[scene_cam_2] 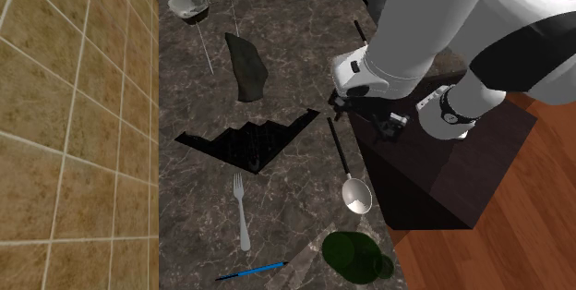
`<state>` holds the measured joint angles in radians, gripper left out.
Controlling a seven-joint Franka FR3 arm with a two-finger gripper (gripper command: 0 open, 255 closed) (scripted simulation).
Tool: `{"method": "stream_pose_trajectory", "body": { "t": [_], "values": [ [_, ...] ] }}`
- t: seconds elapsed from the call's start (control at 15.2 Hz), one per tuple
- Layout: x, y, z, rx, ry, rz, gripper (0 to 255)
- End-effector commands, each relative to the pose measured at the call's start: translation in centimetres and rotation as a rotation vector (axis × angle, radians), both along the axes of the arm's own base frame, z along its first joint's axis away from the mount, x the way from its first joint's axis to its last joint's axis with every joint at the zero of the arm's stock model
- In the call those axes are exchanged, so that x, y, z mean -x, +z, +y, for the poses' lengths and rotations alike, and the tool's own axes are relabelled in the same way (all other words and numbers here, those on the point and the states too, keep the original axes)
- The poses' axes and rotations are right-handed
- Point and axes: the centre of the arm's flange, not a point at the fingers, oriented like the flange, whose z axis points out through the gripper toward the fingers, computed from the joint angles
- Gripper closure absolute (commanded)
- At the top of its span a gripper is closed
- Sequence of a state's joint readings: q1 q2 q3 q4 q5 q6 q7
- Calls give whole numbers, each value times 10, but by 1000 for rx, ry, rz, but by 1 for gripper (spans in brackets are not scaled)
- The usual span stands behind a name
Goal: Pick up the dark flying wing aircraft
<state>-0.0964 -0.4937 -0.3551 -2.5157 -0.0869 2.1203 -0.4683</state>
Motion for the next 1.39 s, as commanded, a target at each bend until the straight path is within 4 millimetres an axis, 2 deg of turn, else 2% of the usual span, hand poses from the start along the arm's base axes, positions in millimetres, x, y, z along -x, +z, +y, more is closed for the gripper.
{"method": "stream_pose_trajectory", "body": {
  "t": [0.0,0.92,0.99,1.32],
  "values": [
    [-4,-20,-17,0,0,9,0],
    [-28,-152,-146,-6,-5,68,0],
    [-29,-158,-152,-6,-5,71,0],
    [-29,-185,-152,-6,-5,71,0]
  ]
}}
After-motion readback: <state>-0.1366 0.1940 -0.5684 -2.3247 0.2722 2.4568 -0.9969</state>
